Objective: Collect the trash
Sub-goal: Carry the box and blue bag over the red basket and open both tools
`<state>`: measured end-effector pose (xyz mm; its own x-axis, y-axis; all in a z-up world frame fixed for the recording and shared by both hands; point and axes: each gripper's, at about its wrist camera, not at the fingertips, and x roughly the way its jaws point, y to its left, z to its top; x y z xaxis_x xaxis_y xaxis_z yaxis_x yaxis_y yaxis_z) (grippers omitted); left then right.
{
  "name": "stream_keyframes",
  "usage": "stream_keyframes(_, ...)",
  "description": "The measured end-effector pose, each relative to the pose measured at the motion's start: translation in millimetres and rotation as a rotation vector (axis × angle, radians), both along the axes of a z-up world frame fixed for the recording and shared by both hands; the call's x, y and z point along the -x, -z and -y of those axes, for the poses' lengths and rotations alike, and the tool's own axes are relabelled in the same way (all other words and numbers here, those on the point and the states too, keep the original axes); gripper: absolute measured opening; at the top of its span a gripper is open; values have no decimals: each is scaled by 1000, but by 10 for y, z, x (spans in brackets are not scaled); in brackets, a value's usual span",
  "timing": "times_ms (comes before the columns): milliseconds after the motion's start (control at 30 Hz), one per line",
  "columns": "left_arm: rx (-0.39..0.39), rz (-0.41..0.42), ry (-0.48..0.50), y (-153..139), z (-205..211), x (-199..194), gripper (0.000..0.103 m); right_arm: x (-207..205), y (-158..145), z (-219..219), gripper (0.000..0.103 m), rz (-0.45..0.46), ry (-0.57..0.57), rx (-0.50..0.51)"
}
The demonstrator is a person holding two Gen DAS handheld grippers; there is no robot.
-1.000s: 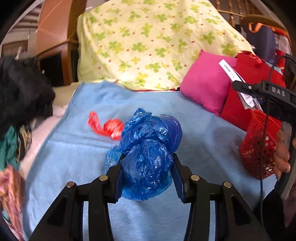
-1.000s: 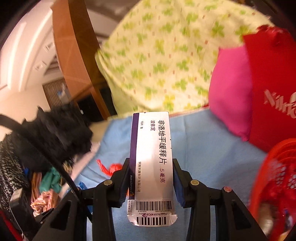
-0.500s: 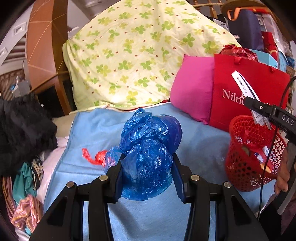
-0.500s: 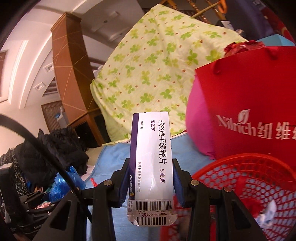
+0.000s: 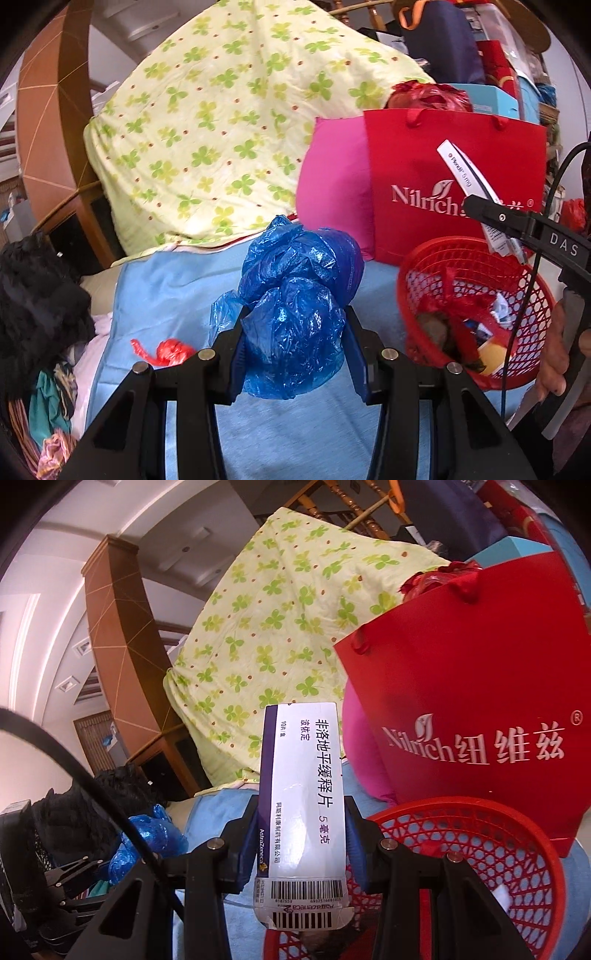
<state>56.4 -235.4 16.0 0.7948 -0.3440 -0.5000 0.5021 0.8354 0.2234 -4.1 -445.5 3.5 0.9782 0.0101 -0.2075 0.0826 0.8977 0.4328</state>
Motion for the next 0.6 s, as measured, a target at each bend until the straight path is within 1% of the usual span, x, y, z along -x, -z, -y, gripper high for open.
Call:
stream_keyframes(367,-36,25,74,-71,370,132,48,213,42,237,44,17,26,-78)
stream_keyframes(600,-35,8,134,-99,556,198,48,319,50,368,44,37,42,-133)
